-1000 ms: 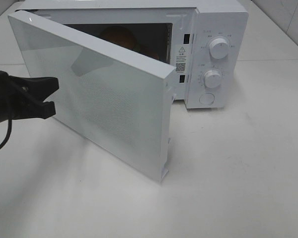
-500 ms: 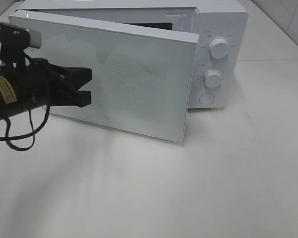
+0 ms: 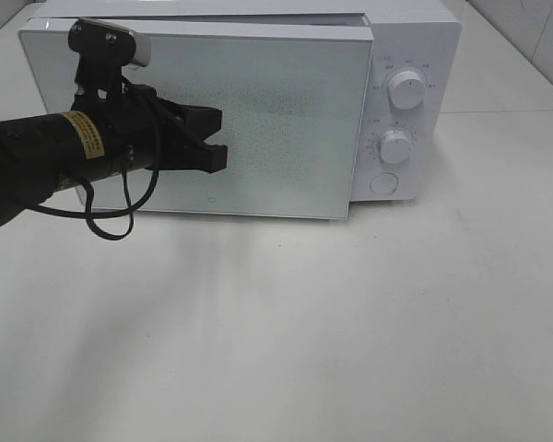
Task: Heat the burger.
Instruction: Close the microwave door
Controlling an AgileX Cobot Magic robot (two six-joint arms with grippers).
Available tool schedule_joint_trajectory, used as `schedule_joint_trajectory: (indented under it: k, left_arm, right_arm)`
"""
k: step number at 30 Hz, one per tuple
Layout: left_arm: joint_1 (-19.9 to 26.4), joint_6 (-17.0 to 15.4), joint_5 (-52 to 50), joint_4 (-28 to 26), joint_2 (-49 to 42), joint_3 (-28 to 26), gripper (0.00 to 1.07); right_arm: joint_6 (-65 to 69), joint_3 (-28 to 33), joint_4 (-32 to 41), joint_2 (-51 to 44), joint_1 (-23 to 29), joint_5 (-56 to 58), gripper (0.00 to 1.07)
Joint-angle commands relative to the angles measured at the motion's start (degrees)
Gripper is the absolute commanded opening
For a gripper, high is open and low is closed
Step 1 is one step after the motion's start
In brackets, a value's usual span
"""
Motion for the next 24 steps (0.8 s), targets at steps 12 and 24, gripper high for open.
schedule_joint_trajectory:
  k: [12, 24]
  left_arm:
    - [-3.67, -0.29, 6.88, -1.95, 6.47, -11.57, 0.0]
    - [-3.67, -0.4, 9.51, -2.46, 9.51, -18.22, 0.0]
  right_arm:
    - [-0.11, 0.11, -0.11, -1.66, -0.52, -0.23, 0.76]
    - [-0.11, 0.11, -0.11, -1.66, -0.52, -0.23, 0.76]
